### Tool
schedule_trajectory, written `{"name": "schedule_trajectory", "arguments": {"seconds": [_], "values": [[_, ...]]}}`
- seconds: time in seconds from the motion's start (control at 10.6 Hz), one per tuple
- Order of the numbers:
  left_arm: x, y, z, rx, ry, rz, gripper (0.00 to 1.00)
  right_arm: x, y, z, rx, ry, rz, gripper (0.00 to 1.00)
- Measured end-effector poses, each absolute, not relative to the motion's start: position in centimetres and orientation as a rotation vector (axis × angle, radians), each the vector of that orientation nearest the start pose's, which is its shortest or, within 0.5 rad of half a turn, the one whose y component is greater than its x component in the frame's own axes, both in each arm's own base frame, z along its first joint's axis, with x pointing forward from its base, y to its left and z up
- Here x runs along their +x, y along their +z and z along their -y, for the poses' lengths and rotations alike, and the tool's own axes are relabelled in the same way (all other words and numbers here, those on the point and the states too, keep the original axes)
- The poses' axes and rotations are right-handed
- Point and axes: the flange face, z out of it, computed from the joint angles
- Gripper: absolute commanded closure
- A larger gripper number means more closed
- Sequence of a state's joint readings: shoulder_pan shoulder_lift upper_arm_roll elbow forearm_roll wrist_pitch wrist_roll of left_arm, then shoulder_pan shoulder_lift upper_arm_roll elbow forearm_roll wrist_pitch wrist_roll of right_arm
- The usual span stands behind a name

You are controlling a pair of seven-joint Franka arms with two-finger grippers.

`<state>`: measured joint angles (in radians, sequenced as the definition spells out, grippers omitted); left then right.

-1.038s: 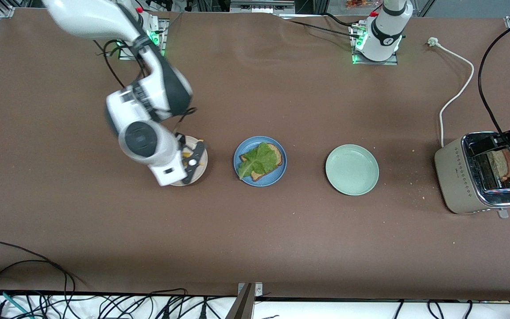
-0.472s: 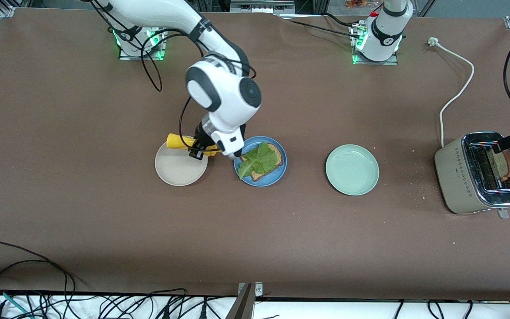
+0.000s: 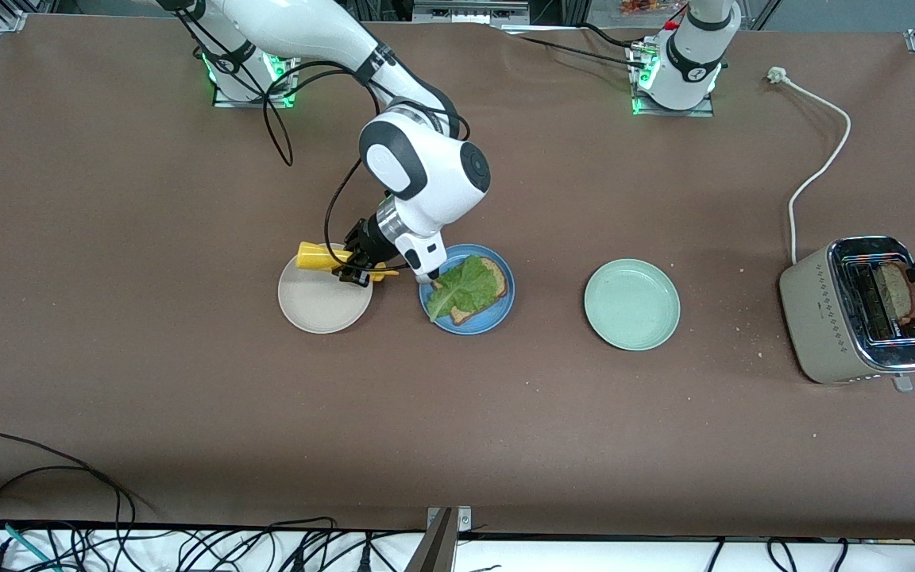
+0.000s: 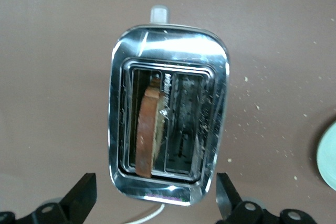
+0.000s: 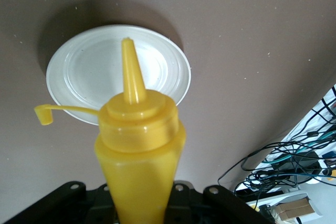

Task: Make sandwich in blue plate with both arms
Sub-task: 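Return the mustard beside the white plate while the left gripper reaches the toaster, then grasp the toasted bread slice with the left gripper and lift it out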

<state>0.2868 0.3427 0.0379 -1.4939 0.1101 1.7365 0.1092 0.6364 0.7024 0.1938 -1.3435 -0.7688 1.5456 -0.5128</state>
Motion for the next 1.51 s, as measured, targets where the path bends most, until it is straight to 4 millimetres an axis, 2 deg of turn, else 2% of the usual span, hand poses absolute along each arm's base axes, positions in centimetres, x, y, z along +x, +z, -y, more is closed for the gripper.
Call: {"name": "schedule_trajectory", "arguments": {"seconds": [0.19,0.38,0.47,0.57,0.66,0.76,0.85,0.94,1.04,1.23,1.32,1.51], "values": [[61.9,43.8,-23.8,-3.024,0.214,0.328,0.06,54.7,31.2,-42.3,1.843,-0.51,-1.72,1.0],[62.1,40.6,-24.6,-3.028,0.276,0.337,0.09,56.6,33.2,-40.8,2.007,-0.528,-1.821,1.0],[62.5,39.4,-24.6,-3.03,0.28,0.331,0.18,57.7,34.4,-39.8,2.122,-0.522,-1.859,1.0],[62.9,38.5,-24.6,-3.031,0.269,0.324,0.36,58.7,35.3,-38.5,2.223,-0.517,-1.901,1.0],[63.1,37.8,-24.5,-3.031,0.268,0.32,0.59,59.9,35.9,-36.8,2.318,-0.513,-1.933,1.0],[63.2,37.5,-24.5,-3.032,0.271,0.319,0.77,61.1,36.1,-34.7,2.393,-0.513,-1.97,1.0],[63.2,37.4,-24.5,-3.032,0.273,0.318,0.92,62.5,36.1,-32.2,2.48,-0.501,-2.027,1.0],[63.2,37.4,-24.6,-3.032,0.273,0.318,1.0,64.0,36.3,-29.0,2.579,-0.464,-2.105,1.0],[63.2,37.4,-24.6,-3.032,0.274,0.319,1.0,65.6,36.4,-25.4,2.644,-0.399,-2.197,1.0],[63.1,37.4,-24.6,-3.032,0.274,0.317,1.0,67.8,36.7,-18.9,2.638,-0.244,-2.406,1.0],[63.1,37.4,-24.7,-3.032,0.274,0.315,1.0,68.4,36.6,-16.5,2.586,-0.158,-2.529,1.0],[63.2,38.2,-24.7,-3.035,0.268,0.298,1.0,68.7,35.4,-12.7,2.489,-0.013,-2.741,1.0]]}}
